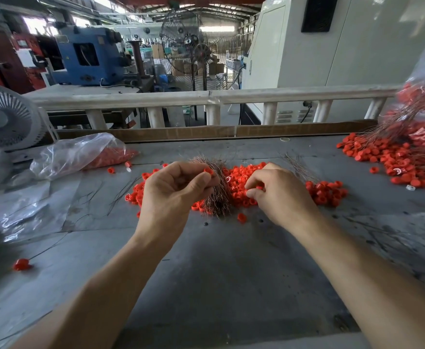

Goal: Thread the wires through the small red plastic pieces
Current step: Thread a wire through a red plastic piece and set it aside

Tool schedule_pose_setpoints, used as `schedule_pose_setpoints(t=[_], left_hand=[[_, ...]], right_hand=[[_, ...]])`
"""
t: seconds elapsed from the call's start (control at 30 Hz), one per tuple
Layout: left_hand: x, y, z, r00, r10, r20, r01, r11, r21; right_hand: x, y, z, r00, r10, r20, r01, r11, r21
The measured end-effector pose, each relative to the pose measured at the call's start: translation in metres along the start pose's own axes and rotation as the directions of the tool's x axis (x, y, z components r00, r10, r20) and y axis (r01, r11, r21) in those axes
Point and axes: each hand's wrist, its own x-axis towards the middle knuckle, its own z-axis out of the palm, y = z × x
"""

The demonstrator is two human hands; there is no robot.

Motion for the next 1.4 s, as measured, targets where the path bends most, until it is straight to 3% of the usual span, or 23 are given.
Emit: schedule_pose_setpoints(t=[0.17,0.3,0.4,0.6,1.17,1.4], left_hand=[[-0.001,-0.002,0.000,0.999,-0.017,0.038,0.017,1.000,-0.013],[-0.001,-0.004,0.000,0.997,-0.035,0.073,0.037,0.999,-0.026],[0.000,-0.006,0.001,0.995,-0.045,0.094,0.048,0.998,-0.031],[0.000,-0.007,0.000,0.990,-0.031,0.134,0.034,0.999,-0.017],[-0.002,-0.005,0.001,0.984,0.040,0.173,-0.049,0.997,0.053],[-0.003,-0.004,0.002,0.984,0.066,0.165,-0.084,0.991,0.106]], right_hand=[[-0.002,-0.003,-0.003,0.996,0.072,-0.047,-0.054,0.952,0.302],[-0.008,-0.016,-0.011,0.999,0.033,-0.020,-0.012,0.758,0.652],[-0.011,-0.026,-0.016,0.998,-0.036,-0.052,0.063,0.643,0.763],[-0.014,-0.032,-0.014,0.997,-0.074,-0.037,0.074,0.595,0.800],[-0.019,-0.037,-0.017,0.982,-0.142,-0.125,0.189,0.696,0.693],[-0.021,-0.040,-0.020,0.958,-0.216,-0.189,0.286,0.773,0.566]])
